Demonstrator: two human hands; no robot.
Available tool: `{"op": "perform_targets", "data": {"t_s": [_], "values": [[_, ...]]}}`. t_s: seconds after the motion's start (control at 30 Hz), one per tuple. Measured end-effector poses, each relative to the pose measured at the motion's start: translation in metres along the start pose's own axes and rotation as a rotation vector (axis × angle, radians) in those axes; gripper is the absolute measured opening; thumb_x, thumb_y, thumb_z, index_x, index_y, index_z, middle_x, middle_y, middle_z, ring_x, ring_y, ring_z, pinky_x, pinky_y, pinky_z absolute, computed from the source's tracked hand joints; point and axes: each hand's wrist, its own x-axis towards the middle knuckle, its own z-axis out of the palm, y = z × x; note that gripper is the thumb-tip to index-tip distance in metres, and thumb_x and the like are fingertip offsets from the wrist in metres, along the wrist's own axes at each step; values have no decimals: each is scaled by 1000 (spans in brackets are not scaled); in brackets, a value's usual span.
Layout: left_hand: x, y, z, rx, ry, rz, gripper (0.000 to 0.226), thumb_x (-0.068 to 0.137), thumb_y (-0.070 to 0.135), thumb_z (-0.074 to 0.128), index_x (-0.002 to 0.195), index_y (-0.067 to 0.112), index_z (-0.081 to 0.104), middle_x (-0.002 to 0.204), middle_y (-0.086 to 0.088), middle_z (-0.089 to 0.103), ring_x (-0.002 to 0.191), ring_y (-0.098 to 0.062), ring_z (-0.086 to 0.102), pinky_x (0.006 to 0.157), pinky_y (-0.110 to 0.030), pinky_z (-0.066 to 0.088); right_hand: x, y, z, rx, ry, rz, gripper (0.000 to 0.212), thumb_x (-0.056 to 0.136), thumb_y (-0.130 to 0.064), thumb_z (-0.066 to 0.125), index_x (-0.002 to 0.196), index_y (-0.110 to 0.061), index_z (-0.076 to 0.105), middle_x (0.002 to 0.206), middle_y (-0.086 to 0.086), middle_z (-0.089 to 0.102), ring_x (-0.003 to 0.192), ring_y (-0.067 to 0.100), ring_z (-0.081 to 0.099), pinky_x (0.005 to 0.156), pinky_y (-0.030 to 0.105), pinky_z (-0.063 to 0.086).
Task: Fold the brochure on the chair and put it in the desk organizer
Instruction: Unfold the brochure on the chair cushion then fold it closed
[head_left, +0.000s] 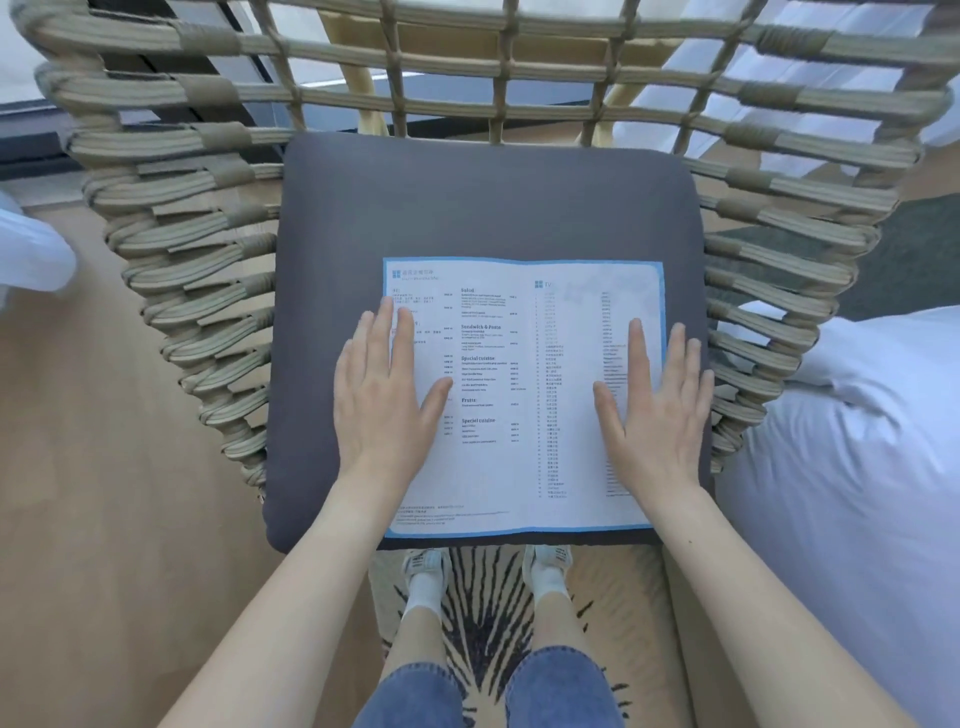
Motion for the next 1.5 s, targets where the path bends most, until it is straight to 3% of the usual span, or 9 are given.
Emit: {"op": "perform_targets", "data": {"t_s": [0.13, 0.4, 0.73, 0.97, 1.27, 1.37, 1.5], "values": [[29, 30, 2, 47, -14, 162, 63, 99, 30, 45, 153, 9, 22, 162, -9, 18, 149, -29, 13, 120, -46, 9, 30, -26, -5, 9, 33, -183, 64, 99, -42, 25, 156, -13, 19, 164, 9, 17, 151, 29, 12, 121, 51, 9], [56, 55, 63, 106, -130, 291, 57, 102, 34, 21, 153, 9, 23, 162, -7, 17, 149, -26, 13, 120, -45, 5, 61, -61, 42, -30, -69, -294, 59, 103, -34, 31, 157, -15, 14, 165, 2, 12, 152, 25, 6, 122, 48, 3], [57, 37, 86, 99, -75, 334, 58, 101, 35, 27, 152, 8, 23, 161, -9, 21, 149, -24, 16, 121, -45, 10, 65, -50, 62, 12, 5, -313, 59, 101, -35, 25, 156, -15, 20, 164, 3, 19, 152, 23, 12, 122, 46, 7], [43, -20, 66, 137, -40, 270, 61, 100, 36, 25, 154, 7, 18, 161, -9, 17, 149, -22, 14, 121, -42, 7, 61, 6, 50, 49, 33, -225, 62, 98, -35, 28, 155, -12, 22, 163, 7, 22, 151, 25, 16, 122, 43, 8], [43, -20, 60, 154, -104, 251, 62, 100, 38, 23, 154, 8, 15, 162, -9, 16, 150, -22, 12, 121, -43, 7, 60, 12, 45, 45, 3, -216, 63, 98, -36, 27, 156, -14, 19, 163, 6, 20, 151, 25, 15, 122, 43, 7], [36, -14, 35, 104, -115, 231, 67, 98, 43, 30, 154, 11, 15, 162, -8, 15, 150, -23, 12, 121, -44, 6, 50, 16, 28, 59, -20, -228, 65, 98, -41, 32, 157, -20, 14, 164, 4, 16, 152, 24, 11, 122, 46, 7], [-7, -21, 10, -1, -113, 46, 76, 93, 44, 45, 154, 9, 15, 161, -12, 20, 148, -28, 16, 120, -42, 9, 9, 33, 6, 62, -87, -190, 73, 95, -51, 37, 157, -25, 8, 165, 7, 12, 152, 27, 5, 122, 49, 9]]}}
